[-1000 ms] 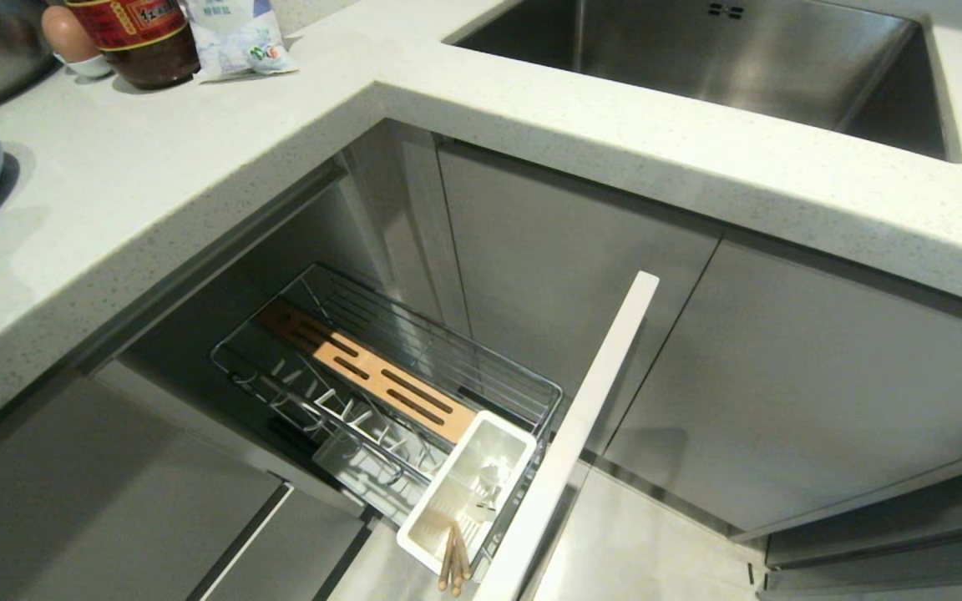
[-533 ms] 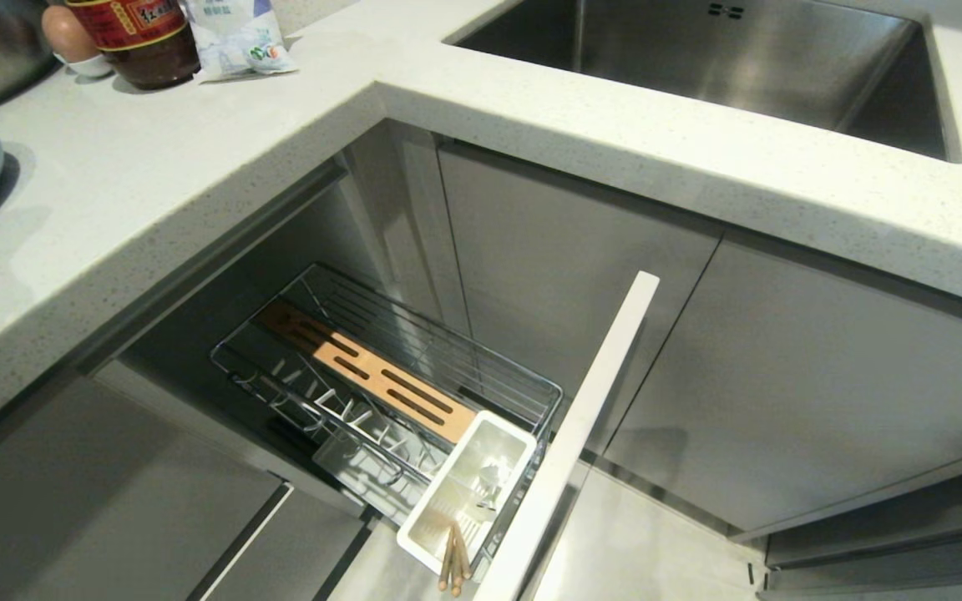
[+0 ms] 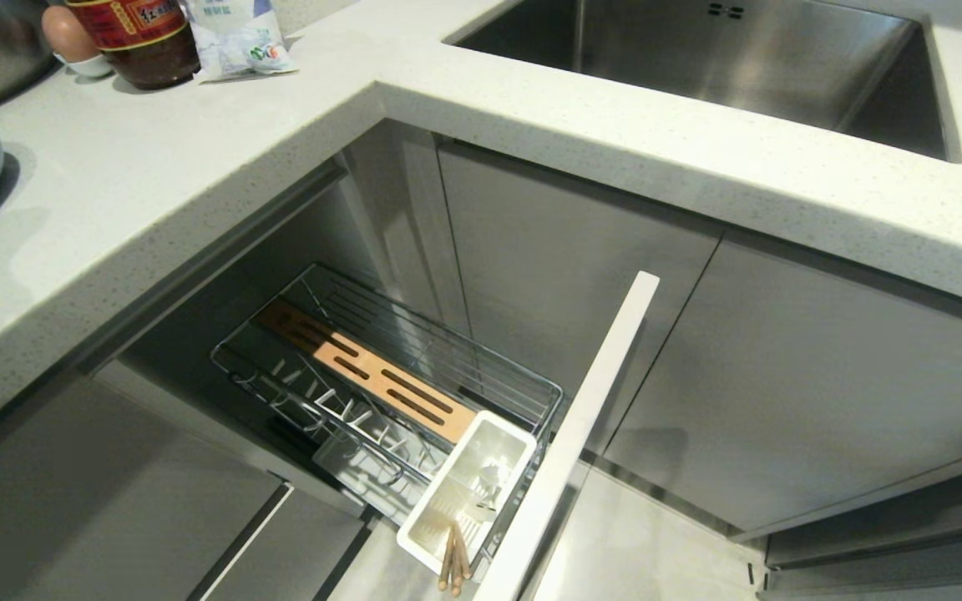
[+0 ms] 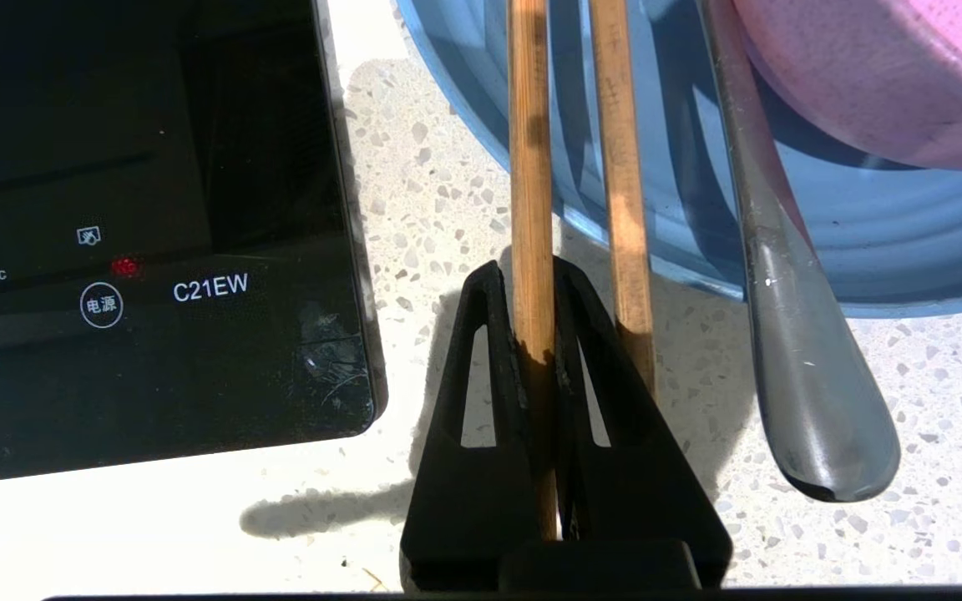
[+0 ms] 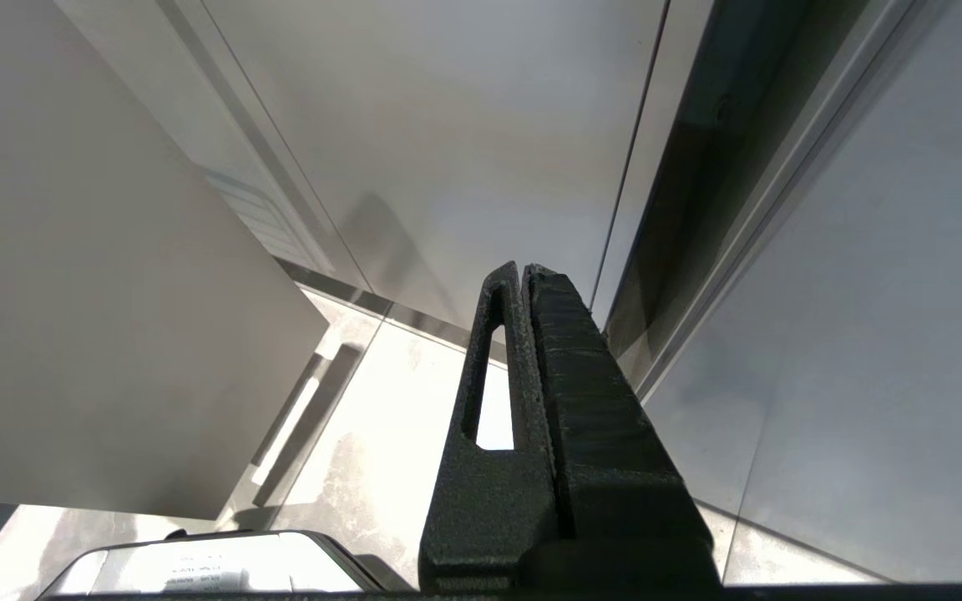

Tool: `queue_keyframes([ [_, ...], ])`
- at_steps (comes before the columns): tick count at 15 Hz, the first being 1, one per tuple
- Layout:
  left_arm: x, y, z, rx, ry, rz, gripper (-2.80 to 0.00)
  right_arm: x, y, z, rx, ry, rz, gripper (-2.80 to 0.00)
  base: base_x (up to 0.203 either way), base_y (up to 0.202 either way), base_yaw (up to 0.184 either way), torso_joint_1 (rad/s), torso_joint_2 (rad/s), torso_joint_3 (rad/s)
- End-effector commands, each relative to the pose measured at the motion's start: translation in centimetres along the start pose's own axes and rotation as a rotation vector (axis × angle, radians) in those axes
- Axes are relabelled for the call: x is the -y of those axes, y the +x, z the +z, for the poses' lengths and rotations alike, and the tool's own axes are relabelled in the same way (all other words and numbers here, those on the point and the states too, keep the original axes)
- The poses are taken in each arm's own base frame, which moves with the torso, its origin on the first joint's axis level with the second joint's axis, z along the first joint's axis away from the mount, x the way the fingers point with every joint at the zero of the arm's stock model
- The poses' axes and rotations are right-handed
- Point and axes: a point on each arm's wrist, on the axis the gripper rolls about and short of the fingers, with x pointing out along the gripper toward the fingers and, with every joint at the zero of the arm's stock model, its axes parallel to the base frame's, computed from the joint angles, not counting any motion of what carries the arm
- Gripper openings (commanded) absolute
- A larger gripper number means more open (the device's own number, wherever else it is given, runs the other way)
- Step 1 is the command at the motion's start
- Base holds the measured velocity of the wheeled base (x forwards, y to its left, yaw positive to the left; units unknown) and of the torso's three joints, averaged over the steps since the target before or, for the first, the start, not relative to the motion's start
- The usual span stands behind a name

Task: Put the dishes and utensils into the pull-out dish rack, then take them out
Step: Take the chopsticks out of the cupboard

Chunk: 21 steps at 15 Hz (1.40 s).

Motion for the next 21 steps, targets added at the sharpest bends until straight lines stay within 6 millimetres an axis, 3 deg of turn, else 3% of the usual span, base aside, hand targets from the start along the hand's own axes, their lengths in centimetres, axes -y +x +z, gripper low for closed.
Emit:
queue_keyframes([
  [1, -0.1, 0.0, -0.1, -0.007, 0.006, 0.006, 0.0, 0.0, 0.0, 0.0, 0.004, 0.001, 0.001, -2.8, 0.0, 0.0, 0.0, 0.0, 0.0, 0.0],
  [10, -0.4, -0.8, -0.2, 0.014, 0.002, -0.004, 0.0, 0.0, 0.0, 0.0, 0.003, 0.001, 0.001, -2.8, 0.0, 0.0, 0.0, 0.0, 0.0, 0.0],
  [19, -2.4, -5.6, -1.1, 0.141, -0.017, -0.052, 0.0, 0.0, 0.0, 0.0, 0.004, 0.001, 0.001, -2.8, 0.0, 0.0, 0.0, 0.0, 0.0, 0.0],
  [21, -3.1, -7.5, -1.2, 0.202, -0.038, -0.077, 0.0, 0.0, 0.0, 0.0, 0.003, 0.0, 0.001, -2.8, 0.0, 0.0, 0.0, 0.0, 0.0, 0.0],
])
